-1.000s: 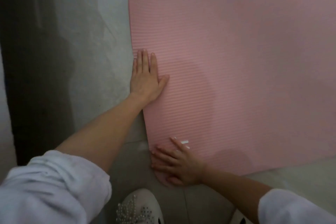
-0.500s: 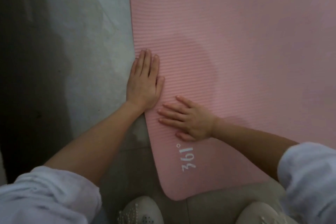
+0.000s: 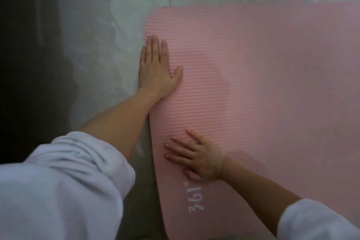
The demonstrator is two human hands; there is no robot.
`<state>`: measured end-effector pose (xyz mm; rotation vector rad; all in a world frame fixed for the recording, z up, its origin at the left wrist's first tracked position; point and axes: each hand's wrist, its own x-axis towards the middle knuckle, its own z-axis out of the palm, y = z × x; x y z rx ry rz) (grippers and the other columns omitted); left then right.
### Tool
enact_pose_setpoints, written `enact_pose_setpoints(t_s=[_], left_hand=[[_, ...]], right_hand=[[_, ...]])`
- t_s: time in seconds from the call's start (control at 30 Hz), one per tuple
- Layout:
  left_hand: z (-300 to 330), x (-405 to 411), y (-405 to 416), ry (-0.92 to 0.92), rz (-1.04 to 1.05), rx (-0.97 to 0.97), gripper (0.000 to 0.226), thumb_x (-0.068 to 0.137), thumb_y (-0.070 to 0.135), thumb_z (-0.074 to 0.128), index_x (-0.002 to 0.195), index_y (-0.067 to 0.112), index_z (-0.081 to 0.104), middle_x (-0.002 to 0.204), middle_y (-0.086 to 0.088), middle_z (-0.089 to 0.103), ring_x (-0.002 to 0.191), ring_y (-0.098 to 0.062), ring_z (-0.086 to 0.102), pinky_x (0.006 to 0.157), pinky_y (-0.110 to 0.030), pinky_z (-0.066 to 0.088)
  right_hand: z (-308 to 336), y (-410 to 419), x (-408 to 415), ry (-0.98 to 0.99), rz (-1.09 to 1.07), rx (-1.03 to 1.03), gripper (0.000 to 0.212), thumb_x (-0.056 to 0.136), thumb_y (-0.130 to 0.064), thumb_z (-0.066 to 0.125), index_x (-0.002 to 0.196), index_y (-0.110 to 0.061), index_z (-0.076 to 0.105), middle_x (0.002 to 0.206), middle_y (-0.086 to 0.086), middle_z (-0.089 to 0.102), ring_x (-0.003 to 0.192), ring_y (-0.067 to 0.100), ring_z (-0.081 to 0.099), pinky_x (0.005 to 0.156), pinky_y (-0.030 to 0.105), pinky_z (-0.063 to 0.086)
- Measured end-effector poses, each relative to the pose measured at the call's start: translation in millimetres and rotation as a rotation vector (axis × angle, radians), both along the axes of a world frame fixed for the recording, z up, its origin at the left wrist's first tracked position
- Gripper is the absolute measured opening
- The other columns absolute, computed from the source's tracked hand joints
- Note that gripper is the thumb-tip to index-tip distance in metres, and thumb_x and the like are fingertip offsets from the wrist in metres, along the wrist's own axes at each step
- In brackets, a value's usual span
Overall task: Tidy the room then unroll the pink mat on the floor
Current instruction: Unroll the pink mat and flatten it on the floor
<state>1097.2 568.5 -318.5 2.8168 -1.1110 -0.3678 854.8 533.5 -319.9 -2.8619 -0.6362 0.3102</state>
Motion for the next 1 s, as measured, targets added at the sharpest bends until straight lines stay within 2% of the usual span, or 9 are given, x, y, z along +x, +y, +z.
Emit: enact_pose_setpoints(t_s=[0.1, 0.2, 0.27, 0.4, 0.63, 0.8, 0.87, 0.93, 1.0], left_hand=[[1, 1, -3, 0.005, 0.002, 0.0, 0.087, 0.082, 0.057, 0.026, 0.149, 0.003, 0.012, 0.157, -0.024, 0.007, 0.148, -0.034, 0.004, 0.12, -0.042, 0.002], [3, -3, 2, 0.016, -0.002, 0.011, 0.086, 0.083, 0.058, 0.028, 0.149, 0.005, 0.011, 0.157, -0.023, 0.006, 0.148, -0.034, 0.002, 0.12, -0.043, 0.001], [1, -17, 13, 0.007, -0.009, 0.005, 0.085, 0.083, 0.059, 0.024, 0.149, 0.008, 0.012, 0.158, -0.023, 0.006, 0.148, -0.034, 0.002, 0.12, -0.045, 0.0], [4, -55, 52, 0.022, -0.049, 0.06, 0.087, 0.08, 0.062, 0.018, 0.15, 0.012, 0.011, 0.158, -0.021, 0.006, 0.148, -0.033, 0.002, 0.118, -0.052, 0.0], [6, -105, 106, 0.0, -0.132, 0.148, 0.083, 0.084, 0.057, 0.026, 0.148, 0.005, 0.018, 0.156, -0.023, 0.017, 0.146, -0.034, 0.015, 0.114, -0.059, 0.004], [6, -123, 117, -0.039, -0.282, 0.14, 0.08, 0.085, 0.05, 0.028, 0.143, -0.005, 0.027, 0.151, -0.027, 0.028, 0.142, -0.037, 0.026, 0.117, -0.05, 0.004], [4, -133, 121, -0.066, -0.368, 0.114, 0.076, 0.085, 0.048, 0.033, 0.139, -0.005, 0.035, 0.145, -0.03, 0.037, 0.137, -0.042, 0.035, 0.116, -0.046, 0.004], [5, -145, 118, -0.062, -0.432, 0.102, 0.074, 0.083, 0.047, 0.036, 0.138, -0.003, 0.037, 0.142, -0.032, 0.04, 0.134, -0.046, 0.038, 0.115, -0.045, 0.0], [7, -158, 111, -0.044, -0.494, 0.103, 0.075, 0.081, 0.051, 0.035, 0.138, 0.003, 0.037, 0.143, -0.03, 0.039, 0.135, -0.045, 0.036, 0.113, -0.052, 0.003]], right_hand=[[0, 23, -8, 0.016, -0.113, -0.055, 0.067, 0.075, -0.04, 0.045, 0.137, -0.017, 0.041, 0.144, 0.007, 0.048, 0.136, 0.03, 0.038, 0.111, 0.056, 0.017], [2, 69, -22, 0.057, -0.406, -0.049, 0.061, 0.081, -0.04, 0.043, 0.135, -0.012, 0.039, 0.142, 0.011, 0.05, 0.136, 0.03, 0.028, 0.113, 0.052, 0.006], [4, 96, -32, 0.11, -0.512, -0.027, 0.059, 0.083, -0.042, 0.042, 0.135, -0.014, 0.038, 0.142, 0.009, 0.05, 0.136, 0.029, 0.027, 0.112, 0.052, 0.005], [3, 122, -65, 0.167, -0.395, -0.021, 0.06, 0.082, -0.044, 0.045, 0.137, -0.019, 0.042, 0.145, 0.005, 0.047, 0.137, 0.026, 0.028, 0.111, 0.056, 0.005], [-1, 133, -121, 0.108, -0.179, -0.022, 0.052, 0.084, -0.044, 0.045, 0.132, -0.025, 0.048, 0.141, 0.004, 0.053, 0.135, 0.026, 0.032, 0.111, 0.058, 0.007], [-2, 79, -133, 0.12, 0.069, -0.013, 0.047, 0.092, -0.042, 0.028, 0.134, -0.031, 0.045, 0.143, 0.001, 0.05, 0.137, 0.025, 0.031, 0.114, 0.053, 0.007], [0, 45, -140, 0.132, 0.05, -0.086, 0.047, 0.092, -0.044, 0.029, 0.136, -0.035, 0.042, 0.145, -0.003, 0.048, 0.138, 0.023, 0.03, 0.113, 0.053, 0.01], [4, 20, -153, 0.143, -0.059, -0.142, 0.047, 0.092, -0.045, 0.028, 0.137, -0.036, 0.04, 0.145, -0.005, 0.046, 0.137, 0.024, 0.03, 0.112, 0.055, 0.011], [8, 6, -167, 0.191, -0.194, -0.19, 0.047, 0.093, -0.047, 0.024, 0.137, -0.037, 0.039, 0.145, -0.005, 0.044, 0.136, 0.026, 0.03, 0.111, 0.057, 0.013]])
